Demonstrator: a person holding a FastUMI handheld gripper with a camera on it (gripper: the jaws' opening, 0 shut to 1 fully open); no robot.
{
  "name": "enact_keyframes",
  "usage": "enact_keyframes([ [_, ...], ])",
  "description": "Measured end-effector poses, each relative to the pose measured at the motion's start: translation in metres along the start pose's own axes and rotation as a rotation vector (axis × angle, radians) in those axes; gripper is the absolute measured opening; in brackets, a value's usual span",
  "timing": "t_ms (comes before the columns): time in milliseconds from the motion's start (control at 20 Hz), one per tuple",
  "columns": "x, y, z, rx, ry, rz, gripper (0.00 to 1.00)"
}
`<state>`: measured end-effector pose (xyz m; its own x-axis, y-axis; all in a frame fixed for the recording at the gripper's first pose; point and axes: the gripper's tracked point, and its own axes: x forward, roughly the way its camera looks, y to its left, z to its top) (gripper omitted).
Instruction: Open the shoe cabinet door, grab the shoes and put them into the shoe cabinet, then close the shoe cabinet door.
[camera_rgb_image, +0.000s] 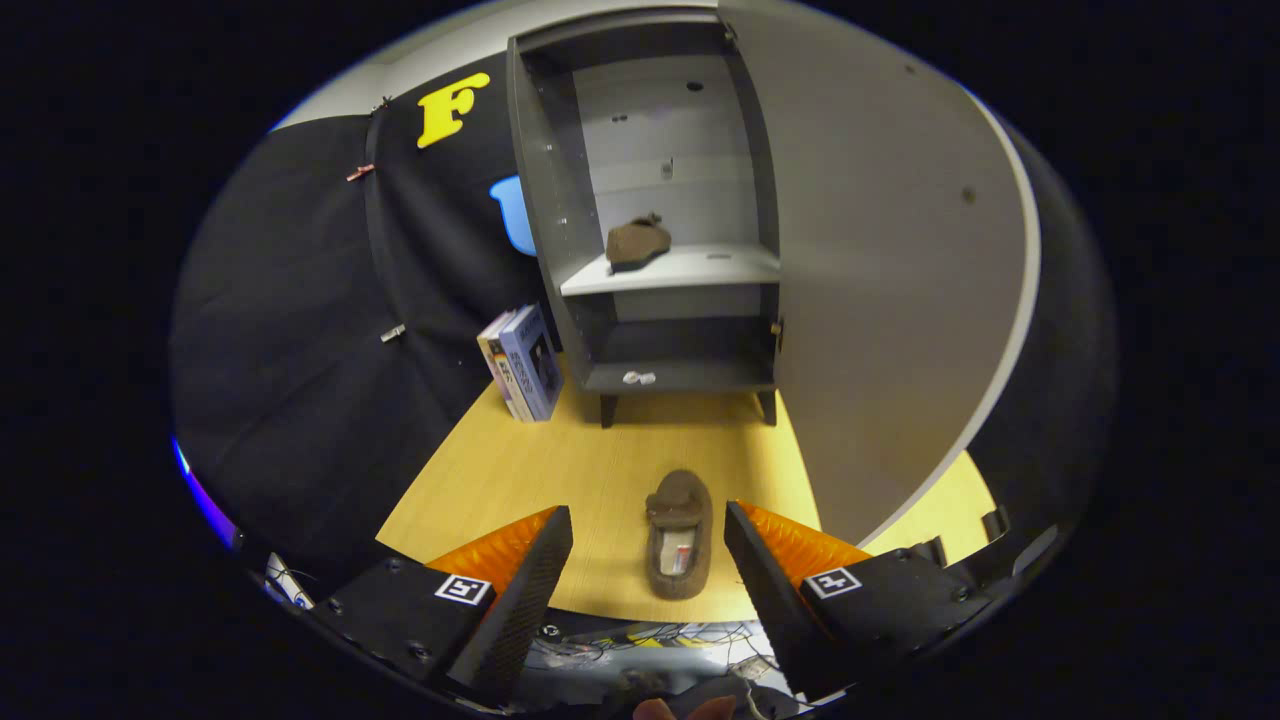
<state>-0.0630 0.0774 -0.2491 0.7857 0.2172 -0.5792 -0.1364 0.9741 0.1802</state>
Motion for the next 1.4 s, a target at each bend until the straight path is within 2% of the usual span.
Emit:
enact_keyframes([
  [450,0.102,0.007,-0.079,0.022,0.157,0.016,0.99],
  [800,0.166,-0.002,-0.137,0.033,0.273,-0.015,0.99],
  [1050,0.217,-0.011,-0.151,0.037,0.222,-0.061,0.95],
  [1100,0.227,-0.012,-0.147,0.023,0.191,-0.073,0.89],
  [1250,0.251,-0.023,-0.140,0.013,0.129,-0.133,0.82],
  [1300,0.259,-0.026,-0.135,0.018,0.105,-0.148,0.75],
  [1400,0.264,-0.040,-0.131,0.025,0.081,-0.191,0.44],
])
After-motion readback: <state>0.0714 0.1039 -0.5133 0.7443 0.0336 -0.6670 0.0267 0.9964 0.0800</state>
